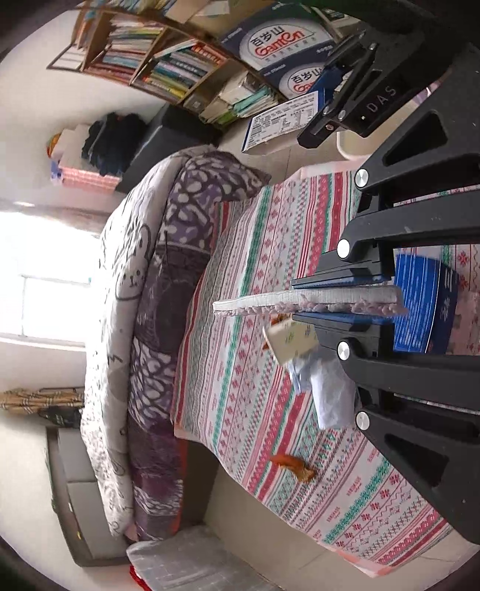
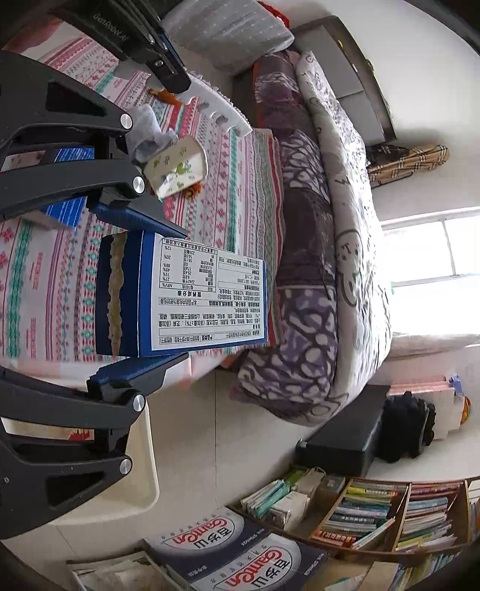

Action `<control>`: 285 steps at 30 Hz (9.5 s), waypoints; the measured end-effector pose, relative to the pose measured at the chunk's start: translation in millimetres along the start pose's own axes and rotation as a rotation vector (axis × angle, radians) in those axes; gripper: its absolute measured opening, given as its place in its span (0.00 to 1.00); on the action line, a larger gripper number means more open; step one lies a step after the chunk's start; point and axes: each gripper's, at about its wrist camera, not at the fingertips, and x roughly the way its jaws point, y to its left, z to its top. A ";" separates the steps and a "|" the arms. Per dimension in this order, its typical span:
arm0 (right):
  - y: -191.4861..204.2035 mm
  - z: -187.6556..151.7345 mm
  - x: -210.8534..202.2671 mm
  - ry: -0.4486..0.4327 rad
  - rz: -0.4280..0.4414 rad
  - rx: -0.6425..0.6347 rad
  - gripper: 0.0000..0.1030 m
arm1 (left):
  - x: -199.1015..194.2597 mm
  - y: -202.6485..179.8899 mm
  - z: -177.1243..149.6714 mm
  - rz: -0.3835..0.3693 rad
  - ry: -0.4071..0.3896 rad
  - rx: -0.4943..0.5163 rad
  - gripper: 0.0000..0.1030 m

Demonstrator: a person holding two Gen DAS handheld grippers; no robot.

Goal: Collect trash
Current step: 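Grasp the blue box with white label with the right tool while the left tool holds the strip, then carry the strip and box over the white bin and open both tools, then grasp the white leaf-print paper cup with the left tool, then grasp the blue toothpaste box with the right tool, then carry the box over the bin and open the right tool while the left tool carries the cup, then lower the paper cup into the white bin and open the left tool, then grasp the pink fuzzy strip on the bedspread with the left tool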

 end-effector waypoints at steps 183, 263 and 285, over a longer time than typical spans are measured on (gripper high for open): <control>12.5 -1.7 -0.6 -0.015 0.138 -0.048 0.44 | -14.2 7.2 8.7 0.159 -0.179 0.096 0.33; -188.9 -11.3 -53.9 -0.067 -0.345 0.200 0.93 | 28.3 -190.8 -64.1 -0.130 -0.004 0.386 0.76; -55.3 -5.9 -0.2 0.052 -0.133 0.045 0.93 | 84.1 29.8 -121.5 0.338 0.514 -0.072 0.77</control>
